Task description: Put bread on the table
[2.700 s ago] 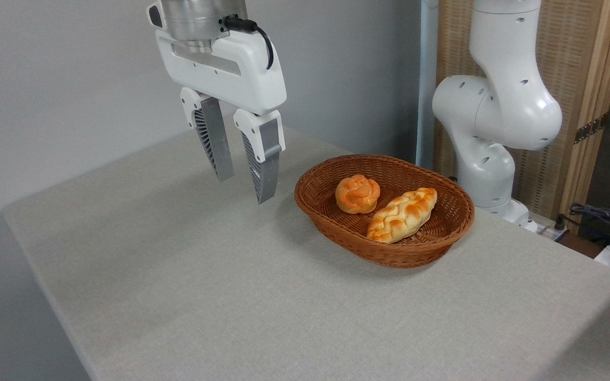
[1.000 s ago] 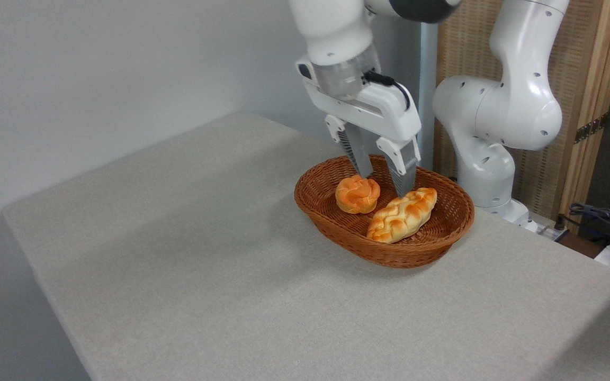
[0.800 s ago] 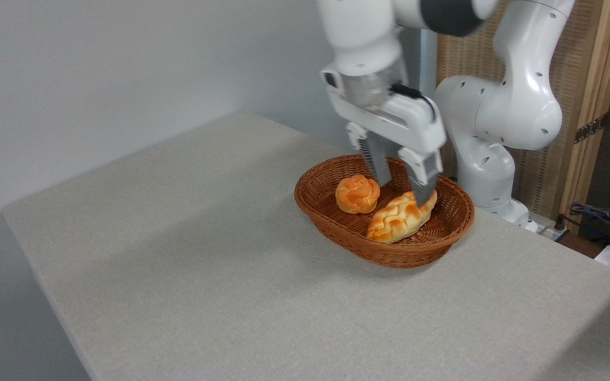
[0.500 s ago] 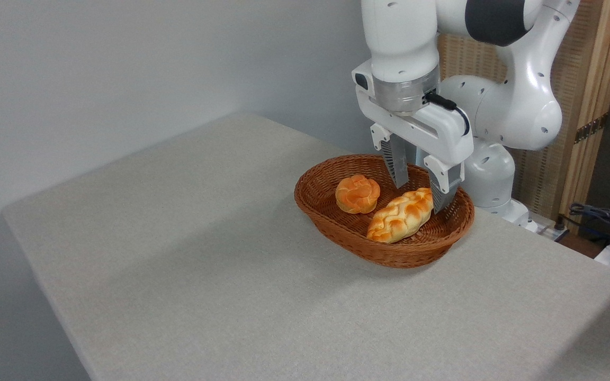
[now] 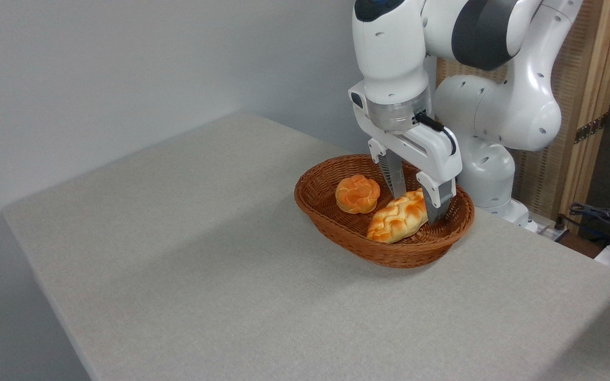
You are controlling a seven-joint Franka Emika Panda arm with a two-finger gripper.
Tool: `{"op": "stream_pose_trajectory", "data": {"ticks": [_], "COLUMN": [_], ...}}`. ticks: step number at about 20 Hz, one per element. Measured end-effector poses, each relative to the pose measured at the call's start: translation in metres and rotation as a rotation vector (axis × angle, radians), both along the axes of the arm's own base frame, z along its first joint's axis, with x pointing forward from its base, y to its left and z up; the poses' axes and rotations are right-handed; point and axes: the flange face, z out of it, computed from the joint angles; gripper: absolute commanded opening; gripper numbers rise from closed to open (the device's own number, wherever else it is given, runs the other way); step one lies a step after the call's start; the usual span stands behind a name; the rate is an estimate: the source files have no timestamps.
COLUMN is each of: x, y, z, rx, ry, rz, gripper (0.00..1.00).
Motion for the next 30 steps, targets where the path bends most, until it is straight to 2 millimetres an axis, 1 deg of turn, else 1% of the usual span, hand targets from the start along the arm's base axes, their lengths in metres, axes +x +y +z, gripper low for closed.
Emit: {"op": "stream_pose_trajectory", "data": {"ticks": [8, 15, 30], "x": [0.001, -0.003, -0.003], "y": [-0.005, -0.007, -0.007], "z": [-0.003, -0.019, -0.020], "rx": [0.001, 0.000, 0.000], "ry": [0.002, 0.020, 0.016], "rz": [-0.014, -0.017, -0.015], "gripper": [1.00, 1.00, 1.00]}}
